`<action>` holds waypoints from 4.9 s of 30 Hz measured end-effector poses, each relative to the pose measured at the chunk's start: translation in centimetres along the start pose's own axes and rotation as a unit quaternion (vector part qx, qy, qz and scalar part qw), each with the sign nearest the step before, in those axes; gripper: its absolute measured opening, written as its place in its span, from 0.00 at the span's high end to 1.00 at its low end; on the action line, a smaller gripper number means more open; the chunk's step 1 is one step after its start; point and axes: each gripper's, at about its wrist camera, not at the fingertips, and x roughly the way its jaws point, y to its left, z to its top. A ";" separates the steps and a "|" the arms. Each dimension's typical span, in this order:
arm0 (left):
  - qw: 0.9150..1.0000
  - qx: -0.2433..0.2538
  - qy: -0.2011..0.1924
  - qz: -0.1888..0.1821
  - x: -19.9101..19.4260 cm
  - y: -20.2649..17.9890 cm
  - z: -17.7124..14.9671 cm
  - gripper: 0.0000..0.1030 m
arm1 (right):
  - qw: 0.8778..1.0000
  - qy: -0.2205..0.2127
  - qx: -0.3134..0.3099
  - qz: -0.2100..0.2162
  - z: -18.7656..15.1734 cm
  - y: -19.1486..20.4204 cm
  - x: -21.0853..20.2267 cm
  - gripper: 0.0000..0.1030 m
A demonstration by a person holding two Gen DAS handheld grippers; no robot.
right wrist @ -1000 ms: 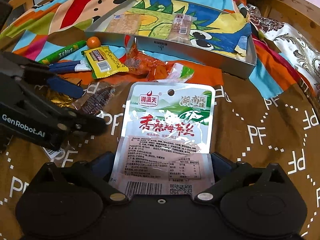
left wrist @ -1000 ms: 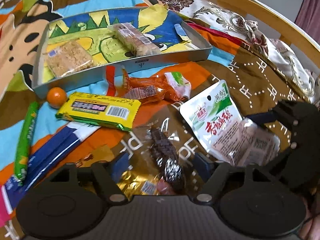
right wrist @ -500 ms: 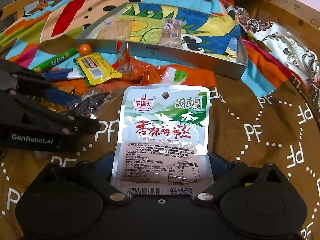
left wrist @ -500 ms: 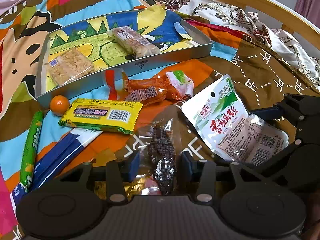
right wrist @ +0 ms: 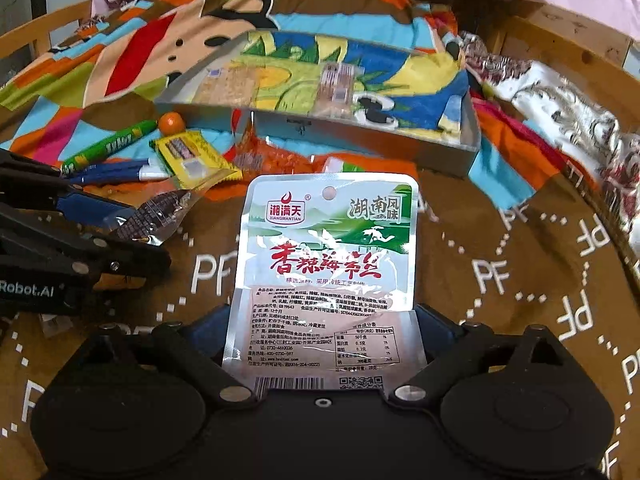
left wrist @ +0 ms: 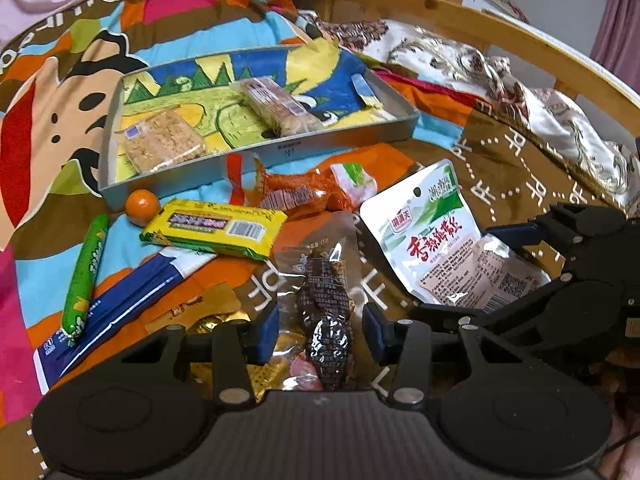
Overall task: Organize snacks
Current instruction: 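Lift both held snacks up toward the tin tray, then lower meat strip and white spicy pack into the tray and open both tools, then lift both open tools up and back from the tin tray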
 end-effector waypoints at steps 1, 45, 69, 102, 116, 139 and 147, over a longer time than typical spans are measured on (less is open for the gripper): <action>1.000 -0.003 -0.008 0.001 -0.2 0.1 0.1 0.53 | 1.000 -0.009 -0.003 -0.003 0.1 0.0 -0.3 0.07; 0.969 -0.141 -0.182 0.086 6.0 9.9 15.7 0.53 | 0.957 -0.262 0.108 -0.056 14.8 -9.6 7.2 0.07; 0.980 -0.128 -0.082 0.125 14.4 8.4 16.7 0.53 | 0.982 -0.133 0.133 -0.023 13.4 -10.1 14.4 0.07; 0.954 -0.145 -0.226 0.131 -1.4 5.4 12.2 0.01 | 0.957 -0.275 0.084 -0.043 11.0 -7.8 -1.5 0.01; 0.943 -0.128 -0.271 0.145 -11.2 3.5 4.3 0.00 | 0.946 -0.319 0.045 -0.034 4.8 -3.5 -11.6 0.01; 0.961 -0.116 -0.189 0.164 -15.5 1.4 -4.7 0.00 | 0.969 -0.241 -0.036 0.041 -2.3 3.5 -14.4 0.01; 0.973 -0.130 -0.129 0.143 -13.8 2.4 -4.0 0.00 | 0.978 -0.197 -0.029 0.056 -2.1 3.9 -12.6 0.01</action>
